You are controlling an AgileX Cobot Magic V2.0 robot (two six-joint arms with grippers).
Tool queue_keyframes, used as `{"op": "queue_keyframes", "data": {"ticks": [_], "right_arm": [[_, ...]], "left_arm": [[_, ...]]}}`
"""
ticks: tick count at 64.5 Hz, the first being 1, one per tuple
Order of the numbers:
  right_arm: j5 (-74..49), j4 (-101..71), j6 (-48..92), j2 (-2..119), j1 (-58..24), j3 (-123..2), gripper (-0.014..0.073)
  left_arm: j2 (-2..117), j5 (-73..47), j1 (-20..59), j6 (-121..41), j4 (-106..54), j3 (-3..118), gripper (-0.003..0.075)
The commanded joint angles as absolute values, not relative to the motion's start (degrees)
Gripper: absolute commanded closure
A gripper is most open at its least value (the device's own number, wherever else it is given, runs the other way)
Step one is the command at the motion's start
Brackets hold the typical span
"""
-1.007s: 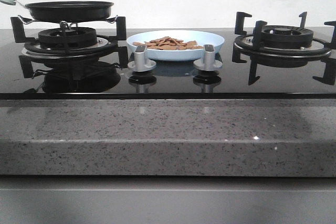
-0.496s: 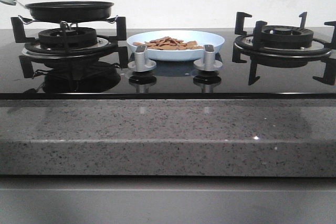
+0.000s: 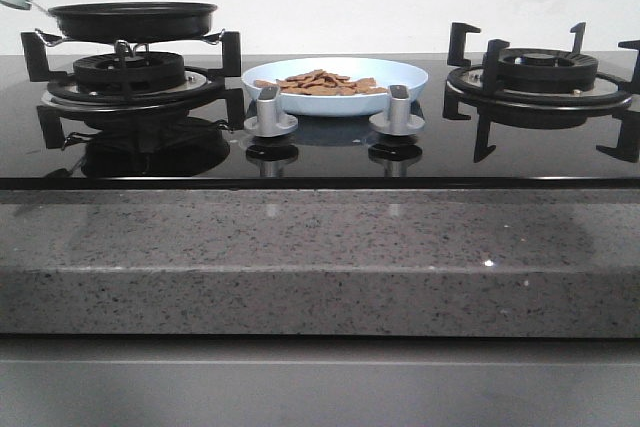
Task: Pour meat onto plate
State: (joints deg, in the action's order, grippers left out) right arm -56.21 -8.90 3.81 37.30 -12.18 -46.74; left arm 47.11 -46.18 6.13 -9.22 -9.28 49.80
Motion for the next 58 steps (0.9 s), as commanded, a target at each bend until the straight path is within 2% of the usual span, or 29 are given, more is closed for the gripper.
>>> {"op": "queue_keyframes", "data": {"ticks": [1, 25, 35, 48, 58], "right_arm": [[-53.6, -9.2, 3.8, 37.2, -12.1, -48.2, 0.0708], [-53.6, -9.2, 3.8, 37.2, -12.1, -48.2, 0.0708], [-53.6, -9.2, 3.8, 37.2, -12.1, -48.2, 0.0708], [-53.6, -9.2, 3.8, 37.2, -12.1, -48.2, 0.0708], [-53.6, -9.2, 3.8, 37.2, -12.1, -48.2, 0.0708]], "left_arm": [[47.0, -42.2, 6.6, -8.8, -10.0, 51.2, 0.0741], [43.9, -39.5, 6.8, -9.9, -8.4, 49.4, 0.0741], [34.1, -29.0, 6.8, -10.1, -5.1, 39.8, 0.0741], [18.5, -13.8, 4.8, -10.1, -5.6, 21.5, 0.0741], [8.9, -9.1, 1.5, -10.1, -10.9, 11.2, 0.0741]]}}
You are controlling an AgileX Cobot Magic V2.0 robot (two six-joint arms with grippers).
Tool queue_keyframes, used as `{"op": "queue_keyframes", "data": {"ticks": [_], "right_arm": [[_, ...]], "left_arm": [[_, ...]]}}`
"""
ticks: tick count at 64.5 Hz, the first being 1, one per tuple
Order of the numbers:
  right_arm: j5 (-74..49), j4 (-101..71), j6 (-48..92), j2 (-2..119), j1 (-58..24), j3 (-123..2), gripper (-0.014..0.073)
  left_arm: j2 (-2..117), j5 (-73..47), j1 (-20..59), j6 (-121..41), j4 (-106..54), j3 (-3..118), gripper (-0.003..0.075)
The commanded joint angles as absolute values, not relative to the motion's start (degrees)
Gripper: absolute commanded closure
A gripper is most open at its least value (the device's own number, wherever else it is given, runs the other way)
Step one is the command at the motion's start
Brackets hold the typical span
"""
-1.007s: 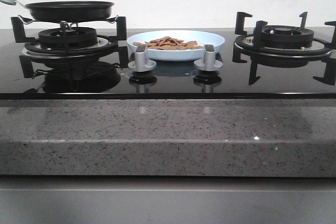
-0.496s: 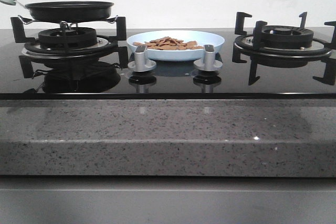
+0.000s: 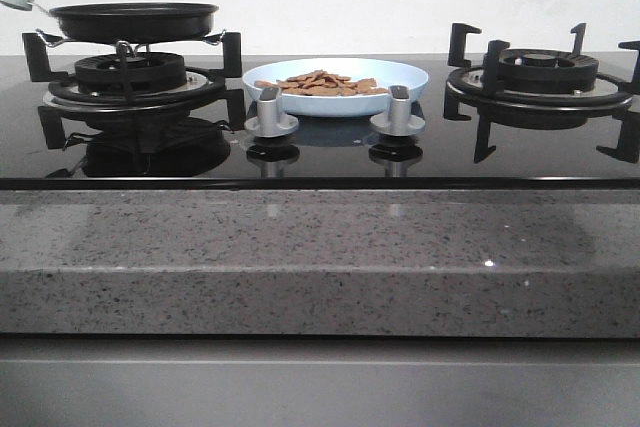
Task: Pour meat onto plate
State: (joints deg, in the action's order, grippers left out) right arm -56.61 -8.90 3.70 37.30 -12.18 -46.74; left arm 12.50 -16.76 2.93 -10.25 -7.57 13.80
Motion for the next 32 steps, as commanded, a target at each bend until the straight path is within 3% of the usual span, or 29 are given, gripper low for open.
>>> {"op": "queue_keyframes", "data": {"ticks": [1, 32], "right_arm": [[-53.6, -9.2, 3.8, 37.2, -12.1, -48.2, 0.0708], [-53.7, -9.2, 3.8, 37.2, -12.1, -48.2, 0.0708]], "left_arm": [[7.8, -9.0, 1.3, -10.1, -11.4, 10.7, 0.0741], [-1.3, -3.7, 0.4, -2.1, -5.1, 2.6, 0.0741]]}}
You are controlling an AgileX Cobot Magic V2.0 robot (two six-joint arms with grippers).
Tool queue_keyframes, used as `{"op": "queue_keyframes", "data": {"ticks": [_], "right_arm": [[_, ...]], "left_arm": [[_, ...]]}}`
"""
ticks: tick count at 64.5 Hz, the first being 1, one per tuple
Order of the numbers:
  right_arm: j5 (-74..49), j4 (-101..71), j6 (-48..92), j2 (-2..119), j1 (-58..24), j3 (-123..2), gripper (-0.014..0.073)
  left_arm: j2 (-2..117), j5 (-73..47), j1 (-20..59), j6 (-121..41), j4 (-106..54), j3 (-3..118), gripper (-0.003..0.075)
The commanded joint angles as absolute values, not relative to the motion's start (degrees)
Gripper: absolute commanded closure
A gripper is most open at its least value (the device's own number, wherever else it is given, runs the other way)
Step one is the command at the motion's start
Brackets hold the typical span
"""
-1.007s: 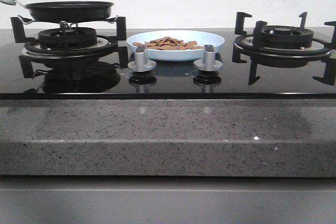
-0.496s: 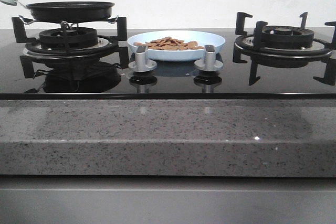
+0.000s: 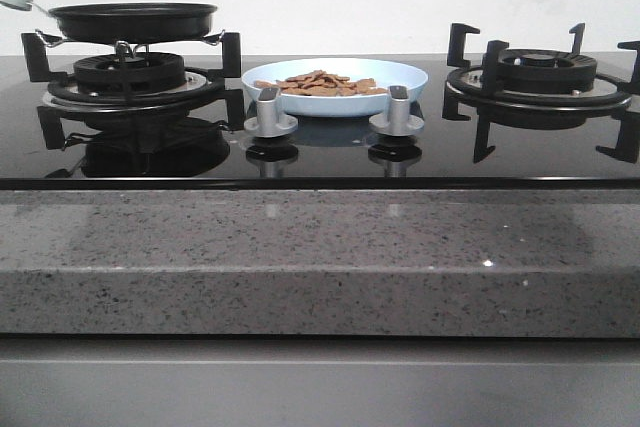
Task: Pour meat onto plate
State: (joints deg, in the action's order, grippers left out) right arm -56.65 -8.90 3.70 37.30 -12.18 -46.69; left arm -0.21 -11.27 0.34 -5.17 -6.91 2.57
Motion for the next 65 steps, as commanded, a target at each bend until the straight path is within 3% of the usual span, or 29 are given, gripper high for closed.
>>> {"op": "queue_keyframes", "data": {"ticks": [1, 25, 65], "right_arm": [[-53.7, -9.2, 3.8, 37.2, -12.1, -48.2, 0.0708], [-53.7, -9.2, 3.8, 37.2, -12.1, -48.2, 0.0708], [-53.7, -9.2, 3.8, 37.2, -12.1, -48.2, 0.0708]], "left_arm": [[-1.3, -3.1, 0.5, -2.1, -5.1, 2.3, 0.0741], [-1.3, 4.9, 0.8, -0.9, -4.4, -0.5, 0.0741], [-1.2, 5.7, 2.8, -0.9, -4.8, -0.5, 0.0741]]}}
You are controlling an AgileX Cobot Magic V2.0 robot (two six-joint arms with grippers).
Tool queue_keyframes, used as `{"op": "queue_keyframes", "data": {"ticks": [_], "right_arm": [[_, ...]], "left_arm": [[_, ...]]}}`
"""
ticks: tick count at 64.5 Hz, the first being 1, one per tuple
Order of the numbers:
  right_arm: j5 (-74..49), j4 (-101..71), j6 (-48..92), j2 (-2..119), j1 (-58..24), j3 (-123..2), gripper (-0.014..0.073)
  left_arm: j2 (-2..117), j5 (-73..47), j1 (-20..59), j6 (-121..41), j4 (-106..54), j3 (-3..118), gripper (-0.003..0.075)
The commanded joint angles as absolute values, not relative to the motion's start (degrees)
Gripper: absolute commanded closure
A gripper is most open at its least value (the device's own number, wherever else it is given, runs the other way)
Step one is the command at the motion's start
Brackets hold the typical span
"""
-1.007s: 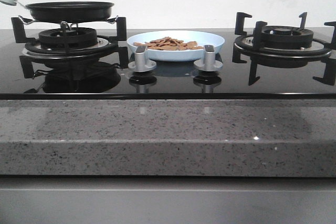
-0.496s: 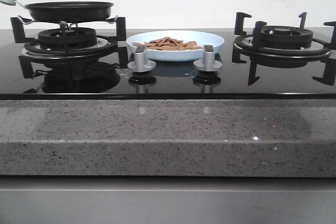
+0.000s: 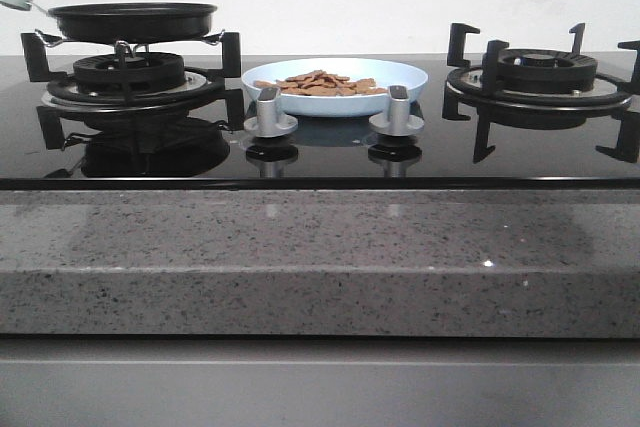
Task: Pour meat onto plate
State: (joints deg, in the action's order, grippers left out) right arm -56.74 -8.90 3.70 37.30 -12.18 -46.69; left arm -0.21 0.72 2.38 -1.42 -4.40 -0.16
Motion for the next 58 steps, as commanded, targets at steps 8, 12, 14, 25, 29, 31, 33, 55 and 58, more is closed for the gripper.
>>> {"op": "queue_keyframes", "data": {"ticks": [8, 12, 14, 25, 29, 31, 33, 55, 58], "right_arm": [[-53.7, -9.2, 3.8, 37.2, -12.1, -48.2, 0.0708], [-53.7, -9.2, 3.8, 37.2, -12.1, -48.2, 0.0708], [-53.7, -9.2, 3.8, 37.2, -12.1, -48.2, 0.0708], [-53.7, -9.2, 3.8, 37.2, -12.1, -48.2, 0.0708], [-53.5, -9.1, 3.9, 37.2, -12.1, -48.2, 0.0708], [-53.5, -8.5, 4.3, 36.8, -12.1, -48.2, 0.0708], [-52.4, -6.8, 4.5, 35.8, -11.9, -47.9, 0.0708], [-15.0, -5.0, 7.7, 13.3, -2.9, -23.6, 0.0708], [-12.4, -5.8, 7.7, 10.3, -2.0, -19.9, 0.0708]], "left_arm": [[-1.2, 5.7, 2.8, -0.9, -4.8, -0.5, 0.0741], [-1.2, 5.7, 2.8, -0.9, -4.8, -0.5, 0.0741], [-1.2, 5.7, 2.8, -0.9, -4.8, -0.5, 0.0741], [-1.2, 5.7, 2.8, -0.9, -4.8, -0.5, 0.0741], [-1.2, 5.7, 2.8, -0.9, -4.8, -0.5, 0.0741], [-1.2, 5.7, 2.8, -0.9, -4.8, -0.5, 0.0741], [-1.2, 5.7, 2.8, -0.9, -4.8, -0.5, 0.0741], [-1.2, 5.7, 2.8, -0.9, -4.8, -0.5, 0.0741], [-1.2, 5.7, 2.8, -0.9, -4.8, -0.5, 0.0741]]}}
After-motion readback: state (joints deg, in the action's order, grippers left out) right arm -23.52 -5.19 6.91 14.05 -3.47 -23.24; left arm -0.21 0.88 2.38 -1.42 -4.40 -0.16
